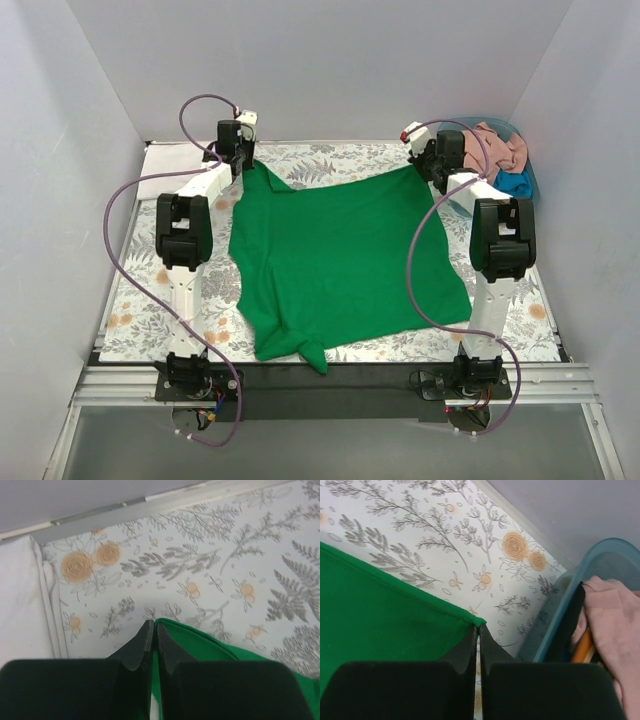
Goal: Fold and stack the t-shirts
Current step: Flatten the tshirt out
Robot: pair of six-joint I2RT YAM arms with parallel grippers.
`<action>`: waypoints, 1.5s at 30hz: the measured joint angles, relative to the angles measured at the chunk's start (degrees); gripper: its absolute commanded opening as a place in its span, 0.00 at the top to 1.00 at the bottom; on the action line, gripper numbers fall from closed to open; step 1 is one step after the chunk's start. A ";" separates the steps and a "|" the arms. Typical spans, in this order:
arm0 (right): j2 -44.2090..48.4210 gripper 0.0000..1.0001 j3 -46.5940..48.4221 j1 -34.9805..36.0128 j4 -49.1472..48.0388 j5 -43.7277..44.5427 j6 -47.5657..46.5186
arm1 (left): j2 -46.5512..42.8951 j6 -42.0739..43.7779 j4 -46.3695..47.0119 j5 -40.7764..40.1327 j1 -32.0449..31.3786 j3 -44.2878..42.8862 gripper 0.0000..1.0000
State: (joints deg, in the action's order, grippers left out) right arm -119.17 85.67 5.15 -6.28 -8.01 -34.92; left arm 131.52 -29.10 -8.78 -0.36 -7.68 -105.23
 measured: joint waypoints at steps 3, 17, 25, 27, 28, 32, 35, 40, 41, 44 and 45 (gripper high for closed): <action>-1.53 0.90 2.14 0.00 0.13 2.69 -0.09 | 5.14 0.50 0.07 -0.72 0.33 -6.82 0.89; -0.02 0.29 11.96 0.28 17.51 3.87 4.37 | -0.81 -2.80 -7.19 7.98 4.74 -6.86 0.59; 14.64 0.38 7.80 0.79 30.01 -5.62 4.63 | -28.57 -5.27 -17.38 16.39 7.76 20.87 0.78; 16.04 0.40 5.14 0.98 32.37 -7.28 4.44 | -31.17 -5.55 -18.73 19.19 7.26 25.46 0.80; 16.39 0.40 3.02 1.05 33.46 -8.11 4.26 | -31.89 -5.62 -19.85 20.55 7.06 27.87 0.80; 15.80 0.45 -4.26 1.03 37.86 -10.08 3.93 | -31.78 -5.68 -23.65 23.82 6.45 35.91 0.81; 13.33 0.48 -6.16 1.03 40.15 -10.95 3.91 | -30.97 -5.95 -26.01 24.57 6.47 38.29 0.82; 7.91 0.51 -6.23 1.05 40.17 -11.50 4.09 | -27.58 -7.08 -25.42 23.08 6.49 37.51 0.87; 6.54 0.51 -6.19 1.05 40.04 -11.45 4.15 | -26.36 -7.32 -25.33 22.47 6.51 37.03 0.87; 3.67 0.51 -3.41 1.01 39.19 -10.97 4.72 | -19.80 -8.59 -26.86 21.68 7.63 31.43 0.89; 2.54 0.52 -2.23 0.92 38.71 -10.78 4.85 | -18.05 -8.87 -26.95 21.57 8.22 29.14 0.89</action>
State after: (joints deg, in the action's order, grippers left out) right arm -116.64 83.44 6.07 32.42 -18.79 -30.06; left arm 113.47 -37.98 -35.73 21.21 0.54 -76.09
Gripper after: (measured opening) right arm 0.489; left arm 0.116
